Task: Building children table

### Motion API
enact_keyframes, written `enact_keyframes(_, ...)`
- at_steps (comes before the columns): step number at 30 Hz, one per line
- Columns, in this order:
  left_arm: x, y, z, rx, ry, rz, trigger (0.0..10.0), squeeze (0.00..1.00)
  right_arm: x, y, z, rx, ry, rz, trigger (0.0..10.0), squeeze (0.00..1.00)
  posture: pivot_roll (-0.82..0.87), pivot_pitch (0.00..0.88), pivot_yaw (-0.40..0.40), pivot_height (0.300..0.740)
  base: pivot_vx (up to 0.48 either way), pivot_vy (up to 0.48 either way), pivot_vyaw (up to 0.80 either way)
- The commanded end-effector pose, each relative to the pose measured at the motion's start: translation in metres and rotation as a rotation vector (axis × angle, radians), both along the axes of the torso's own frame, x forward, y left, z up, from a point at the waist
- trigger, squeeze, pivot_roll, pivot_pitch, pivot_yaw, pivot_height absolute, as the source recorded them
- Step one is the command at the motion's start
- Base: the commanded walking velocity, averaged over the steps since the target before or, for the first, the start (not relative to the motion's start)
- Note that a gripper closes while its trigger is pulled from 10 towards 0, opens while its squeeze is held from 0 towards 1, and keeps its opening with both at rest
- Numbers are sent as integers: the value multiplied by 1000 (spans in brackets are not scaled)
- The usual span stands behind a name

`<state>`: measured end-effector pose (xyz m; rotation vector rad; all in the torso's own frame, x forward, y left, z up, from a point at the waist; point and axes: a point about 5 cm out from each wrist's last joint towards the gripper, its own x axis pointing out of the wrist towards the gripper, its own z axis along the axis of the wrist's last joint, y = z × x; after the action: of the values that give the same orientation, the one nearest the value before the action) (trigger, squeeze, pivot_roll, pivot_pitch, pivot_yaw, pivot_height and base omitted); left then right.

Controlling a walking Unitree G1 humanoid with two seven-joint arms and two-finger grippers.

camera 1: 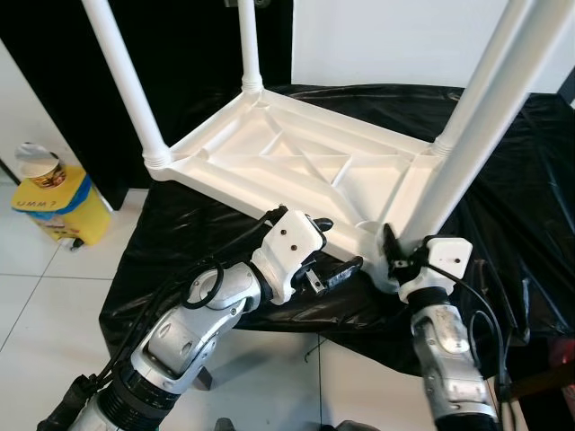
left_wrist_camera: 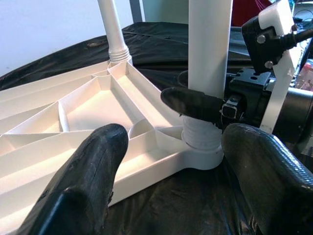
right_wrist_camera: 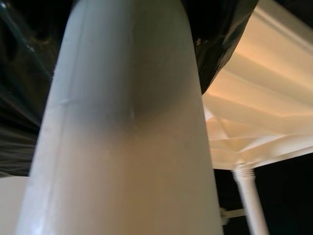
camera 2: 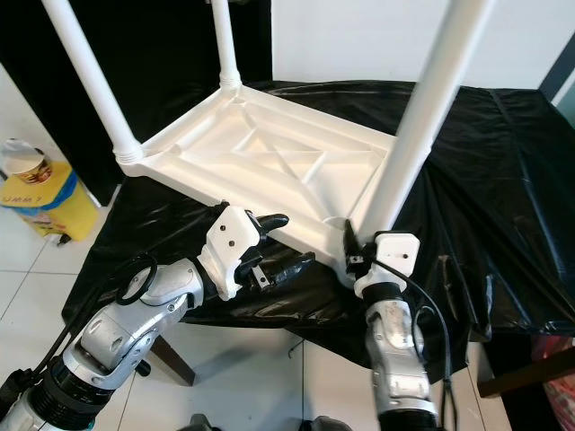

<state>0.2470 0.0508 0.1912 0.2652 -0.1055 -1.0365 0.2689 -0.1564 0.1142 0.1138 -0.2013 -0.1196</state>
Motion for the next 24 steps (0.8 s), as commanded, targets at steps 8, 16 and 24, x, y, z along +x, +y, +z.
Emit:
enact_keyframes(8, -4, 0, 0, 18, 15, -72, 10000, 0, -4, 0, -24, 63, 111, -8, 10000, 431, 40, 76, -26, 740, 0, 0, 0)
enact_keyframes(16, -3, -3, 0, 16, 11, -80, 10000, 0, -2, -7, -8, 40, 19, 40, 10000, 1000, 26, 62, -27, 740, 0, 0, 0)
enact_keyframes(24, -2, -7, 0, 12, 5, -94, 10000, 0, 6, -30, 9, -55, -14, 233, 10000, 0, 13, 45, -29, 740, 0, 0, 0)
